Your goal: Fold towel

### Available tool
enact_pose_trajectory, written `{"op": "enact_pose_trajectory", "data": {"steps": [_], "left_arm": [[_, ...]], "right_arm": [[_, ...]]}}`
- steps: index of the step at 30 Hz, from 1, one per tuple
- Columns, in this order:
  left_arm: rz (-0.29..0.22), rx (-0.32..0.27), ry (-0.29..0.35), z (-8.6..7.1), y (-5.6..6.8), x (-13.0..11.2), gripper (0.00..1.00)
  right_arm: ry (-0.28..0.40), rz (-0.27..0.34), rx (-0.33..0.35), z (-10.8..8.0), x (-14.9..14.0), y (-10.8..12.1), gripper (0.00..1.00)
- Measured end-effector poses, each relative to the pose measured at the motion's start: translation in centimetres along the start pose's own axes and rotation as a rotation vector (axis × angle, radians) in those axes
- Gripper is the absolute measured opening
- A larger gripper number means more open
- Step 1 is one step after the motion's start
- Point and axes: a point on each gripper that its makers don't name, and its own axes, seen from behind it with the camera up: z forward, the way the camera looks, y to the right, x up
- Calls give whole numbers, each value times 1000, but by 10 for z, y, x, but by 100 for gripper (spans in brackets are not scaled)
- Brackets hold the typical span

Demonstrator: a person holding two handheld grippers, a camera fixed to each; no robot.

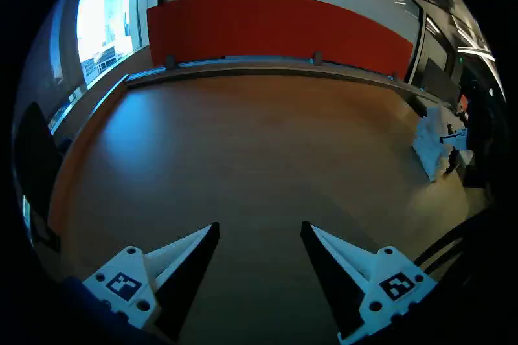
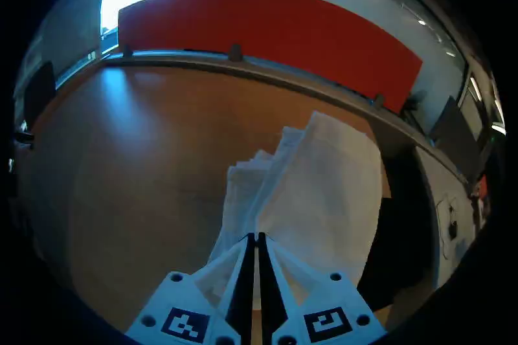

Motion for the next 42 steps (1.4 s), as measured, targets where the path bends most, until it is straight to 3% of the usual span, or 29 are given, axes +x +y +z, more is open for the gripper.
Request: {"op": "enact_pose_trajectory", "data": {"steps": [15, 24, 33, 34, 39, 42], "left_arm": [[-1, -3, 4, -1, 1, 2, 93], [0, -7, 7, 0, 1, 2, 93], [8, -10, 6, 0, 1, 2, 93], [7, -9, 6, 0, 0, 2, 93], [2, -7, 9, -1, -2, 2, 93], [1, -6, 11, -1, -3, 2, 93]], "right_arm": [[-17, -8, 91, -13, -5, -24, 6], [-58, -52, 162, -27, -24, -45, 7], [-32, -39, 131, -27, -18, -43, 8], [-25, -37, 126, -28, -16, -42, 10], [14, -34, 93, -34, -7, -38, 59], [31, -36, 72, -37, -5, -35, 77]]}}
